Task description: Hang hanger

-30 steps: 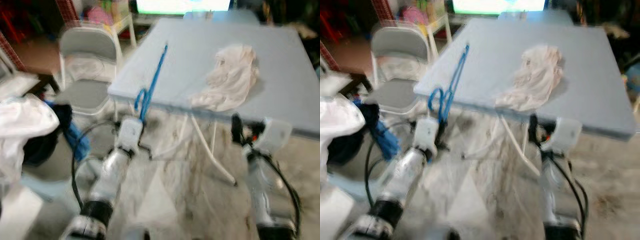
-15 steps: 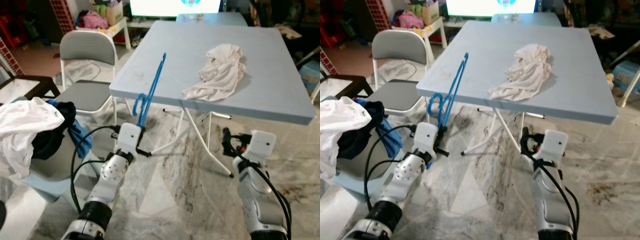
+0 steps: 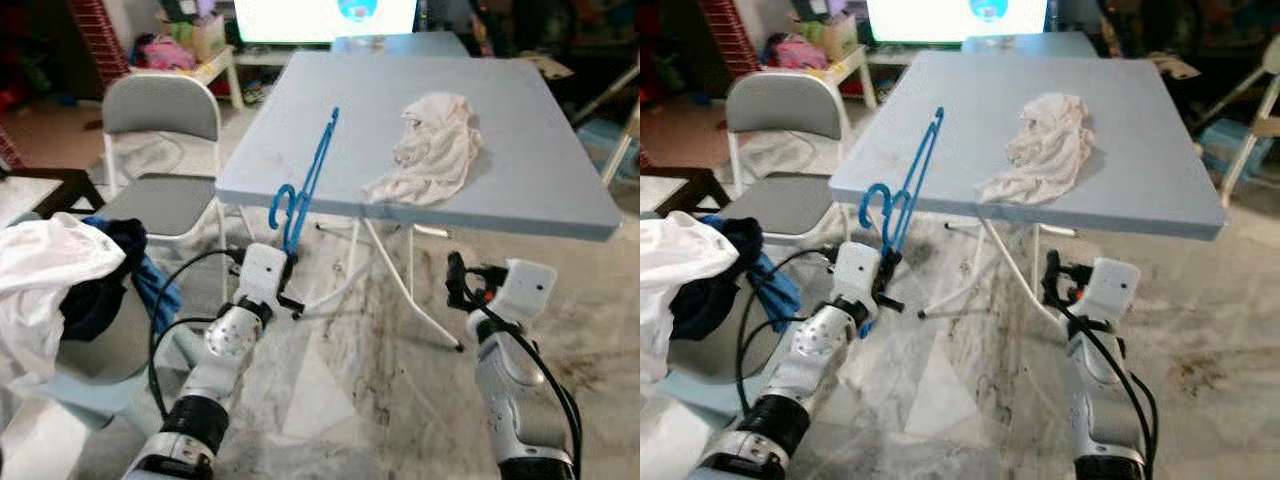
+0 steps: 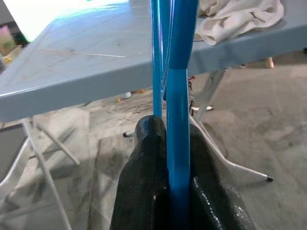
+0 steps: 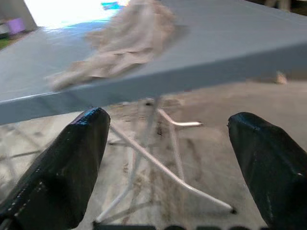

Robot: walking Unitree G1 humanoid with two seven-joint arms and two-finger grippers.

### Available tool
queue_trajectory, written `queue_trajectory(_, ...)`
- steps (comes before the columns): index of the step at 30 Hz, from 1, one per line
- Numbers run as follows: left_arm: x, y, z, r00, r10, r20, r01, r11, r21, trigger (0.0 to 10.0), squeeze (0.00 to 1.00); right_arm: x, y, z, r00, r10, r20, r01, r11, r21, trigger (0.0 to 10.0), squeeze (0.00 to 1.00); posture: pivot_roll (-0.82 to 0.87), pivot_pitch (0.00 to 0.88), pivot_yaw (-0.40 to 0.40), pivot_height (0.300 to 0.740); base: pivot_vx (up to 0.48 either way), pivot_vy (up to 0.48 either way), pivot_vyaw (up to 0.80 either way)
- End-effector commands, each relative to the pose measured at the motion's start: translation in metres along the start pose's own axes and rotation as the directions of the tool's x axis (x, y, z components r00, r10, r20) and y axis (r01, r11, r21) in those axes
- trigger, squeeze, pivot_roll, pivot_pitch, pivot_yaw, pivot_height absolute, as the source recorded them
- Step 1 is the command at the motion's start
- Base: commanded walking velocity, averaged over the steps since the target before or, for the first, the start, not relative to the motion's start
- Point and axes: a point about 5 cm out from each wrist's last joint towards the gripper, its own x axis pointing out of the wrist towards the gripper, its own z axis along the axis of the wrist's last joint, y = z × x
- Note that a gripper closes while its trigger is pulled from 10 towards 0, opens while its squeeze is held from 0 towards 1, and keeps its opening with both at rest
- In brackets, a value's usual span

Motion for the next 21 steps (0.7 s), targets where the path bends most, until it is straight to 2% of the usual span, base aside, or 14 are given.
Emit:
queue_trajectory(1,0.004,-0.003,0.005,1.0,-0.018,0.013,0.018,1.0,0.001,10.0,0.0,0.0,-0.004,0.003,1.0,-0.014,0.011,0.014,1.0,0.006,10.0,0.0,0.01,0.095,0.082,0.74,0.0,0.401,-0.8)
queue_trajectory(8,0.008,-0.007,0.009,0.999,-0.034,0.025,0.034,0.999,0.014,10.0,0.0,0.002,0.006,0.008,0.999,0.018,0.033,-0.018,1.0,-0.017,10.0,0.0,-0.01,0.116,0.086,0.74,0.0,0.48,-0.8)
queue_trajectory(21,0.009,-0.01,0.007,0.999,-0.043,0.025,0.043,0.999,0.007,10.0,0.0,0.003,0.01,0.011,0.999,0.027,0.047,-0.025,0.999,-0.048,10.0,0.0,-0.01,0.144,0.079,0.74,0.0,0.476,-0.8)
